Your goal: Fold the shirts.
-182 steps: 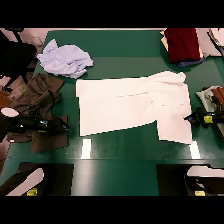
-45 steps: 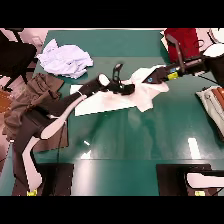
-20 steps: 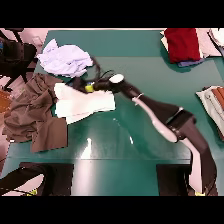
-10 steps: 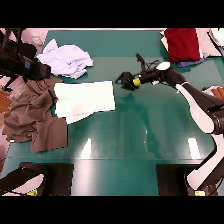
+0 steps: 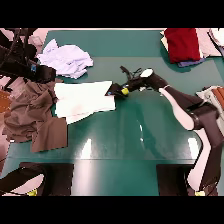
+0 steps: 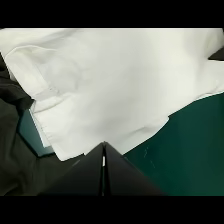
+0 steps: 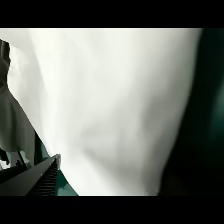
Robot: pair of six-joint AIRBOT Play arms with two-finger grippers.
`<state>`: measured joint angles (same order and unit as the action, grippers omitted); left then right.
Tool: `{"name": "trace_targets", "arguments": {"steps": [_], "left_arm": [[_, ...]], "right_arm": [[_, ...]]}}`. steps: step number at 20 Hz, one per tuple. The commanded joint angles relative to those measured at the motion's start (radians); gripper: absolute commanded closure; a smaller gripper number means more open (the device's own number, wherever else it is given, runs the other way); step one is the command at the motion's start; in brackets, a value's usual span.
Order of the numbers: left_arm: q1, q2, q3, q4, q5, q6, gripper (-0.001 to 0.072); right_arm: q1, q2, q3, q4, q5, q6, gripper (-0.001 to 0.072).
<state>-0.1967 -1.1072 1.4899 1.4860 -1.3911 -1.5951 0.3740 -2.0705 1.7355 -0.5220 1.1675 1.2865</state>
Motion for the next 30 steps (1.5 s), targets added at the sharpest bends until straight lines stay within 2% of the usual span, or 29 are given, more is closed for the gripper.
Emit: {"name": "trace_targets", "arguments": {"steps": [1, 3, 4, 6, 7, 8, 11, 15, 20, 25, 28, 30], "left_arm": [[0.0, 0.001, -0.001, -0.002, -0.011, 0.008, 0.0685], [0.0, 0.001, -0.001, -0.001, -0.016, 0.025, 0.0685], [0.0, 0.001, -0.001, -0.001, -0.016, 0.025, 0.0685], [0.0, 0.001, -0.001, -0.001, -0.016, 0.025, 0.0685], [0.0, 0.001, -0.001, -0.001, -0.016, 0.026, 0.0685], [0.0, 0.001, -0.001, 0.0, -0.016, 0.026, 0.0685], [0.0, 0.001, -0.001, 0.0, -0.016, 0.032, 0.0685], [0.0, 0.001, -0.001, -0.001, -0.026, 0.032, 0.0685], [0.0, 0.001, -0.001, -0.003, -0.026, 0.016, 0.0685], [0.0, 0.001, -0.001, -0.014, -0.026, -0.026, 0.0686], [0.0, 0.001, 0.003, -0.049, -0.026, -0.029, 0.0685], [0.0, 0.001, 0.004, -0.067, -0.034, -0.029, 0.0685]], "right_arm": [[0.083, -0.115, 0.193, 0.003, -0.024, 0.107, 0.0015], [0.107, -0.172, 0.294, 0.003, -0.029, 0.178, 0.0057], [0.113, -0.187, 0.327, 0.004, -0.036, 0.201, 0.0166], [0.108, -0.181, 0.338, 0.014, -0.051, 0.207, 0.0541], [0.098, -0.165, 0.326, 0.015, -0.05, 0.204, 0.063], [0.084, -0.138, 0.305, 0.014, -0.047, 0.196, 0.0683], [-0.003, -0.033, 0.27, -0.04, 0.013, 0.199, 0.0697], [-0.245, 0.154, 0.271, -0.162, 0.135, 0.261, 0.0697], [-0.709, 0.352, 0.271, -0.186, 0.256, 0.33, 0.0697], [-1.232, 0.421, 0.271, -0.194, 0.387, 0.404, 0.0697], [-1.455, 0.42, 0.27, -0.351, 0.511, 0.416, 0.0697], [-1.547, 0.419, 0.235, -0.478, 0.54, 0.41, 0.0696]]}}
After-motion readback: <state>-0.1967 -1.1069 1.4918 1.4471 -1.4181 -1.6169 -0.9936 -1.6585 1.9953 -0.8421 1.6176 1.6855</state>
